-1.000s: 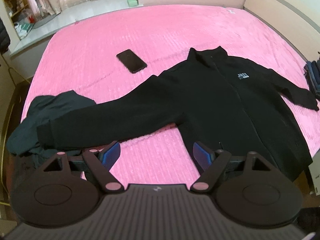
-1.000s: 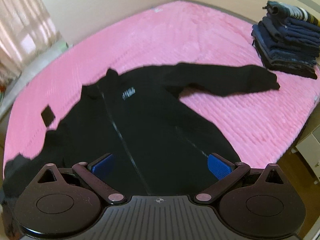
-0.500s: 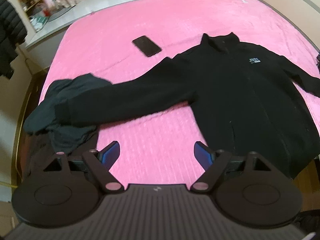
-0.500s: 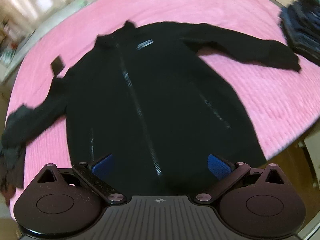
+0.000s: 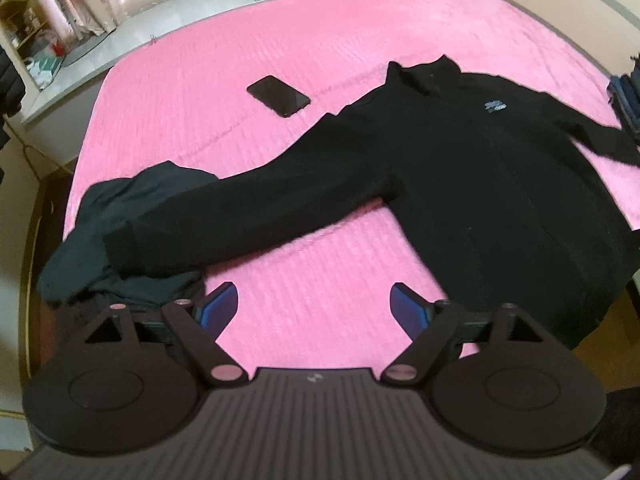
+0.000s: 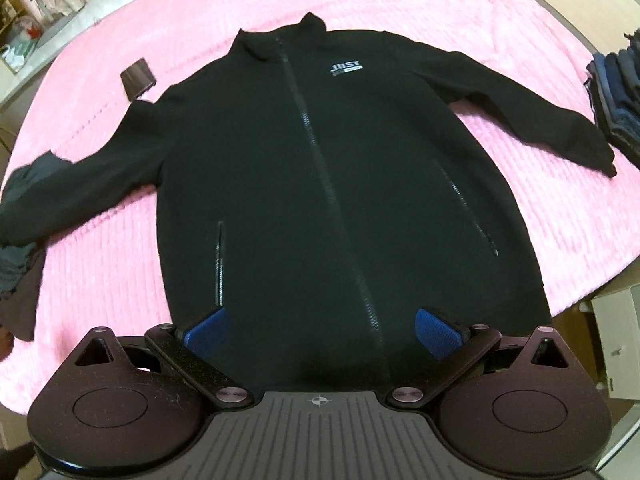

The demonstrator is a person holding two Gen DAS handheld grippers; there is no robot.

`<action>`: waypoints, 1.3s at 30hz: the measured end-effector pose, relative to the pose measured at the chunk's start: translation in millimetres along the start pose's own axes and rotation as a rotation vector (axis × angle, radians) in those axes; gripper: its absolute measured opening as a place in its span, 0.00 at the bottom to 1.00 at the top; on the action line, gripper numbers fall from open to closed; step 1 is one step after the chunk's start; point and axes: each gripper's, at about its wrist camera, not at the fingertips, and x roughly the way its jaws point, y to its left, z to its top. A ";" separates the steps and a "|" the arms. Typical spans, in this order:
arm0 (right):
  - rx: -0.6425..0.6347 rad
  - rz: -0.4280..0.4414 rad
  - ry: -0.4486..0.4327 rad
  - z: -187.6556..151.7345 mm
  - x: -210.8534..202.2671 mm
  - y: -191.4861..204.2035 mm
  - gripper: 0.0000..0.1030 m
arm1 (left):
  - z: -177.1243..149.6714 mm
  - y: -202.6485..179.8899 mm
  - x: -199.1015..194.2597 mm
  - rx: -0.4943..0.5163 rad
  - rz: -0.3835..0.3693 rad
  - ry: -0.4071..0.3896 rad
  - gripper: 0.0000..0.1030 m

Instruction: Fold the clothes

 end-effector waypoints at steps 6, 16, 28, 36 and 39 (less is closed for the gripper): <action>0.006 -0.014 0.023 -6.7 -0.1 18.3 0.99 | -5.1 22.9 10.1 0.006 0.012 0.019 0.81; -0.129 0.003 0.084 -9.9 9.8 40.3 0.99 | -21.4 44.6 25.8 -0.097 0.005 0.118 0.99; -0.493 0.253 -0.020 11.1 28.3 93.4 0.99 | -54.4 41.6 -13.3 -0.217 0.162 0.079 0.99; -0.871 0.449 -0.213 18.6 32.0 243.8 0.92 | -93.0 94.3 -32.0 -0.295 0.216 0.058 0.99; -0.927 0.484 -0.235 15.9 46.7 307.2 0.65 | -96.2 119.6 -18.6 -0.216 0.229 0.066 0.99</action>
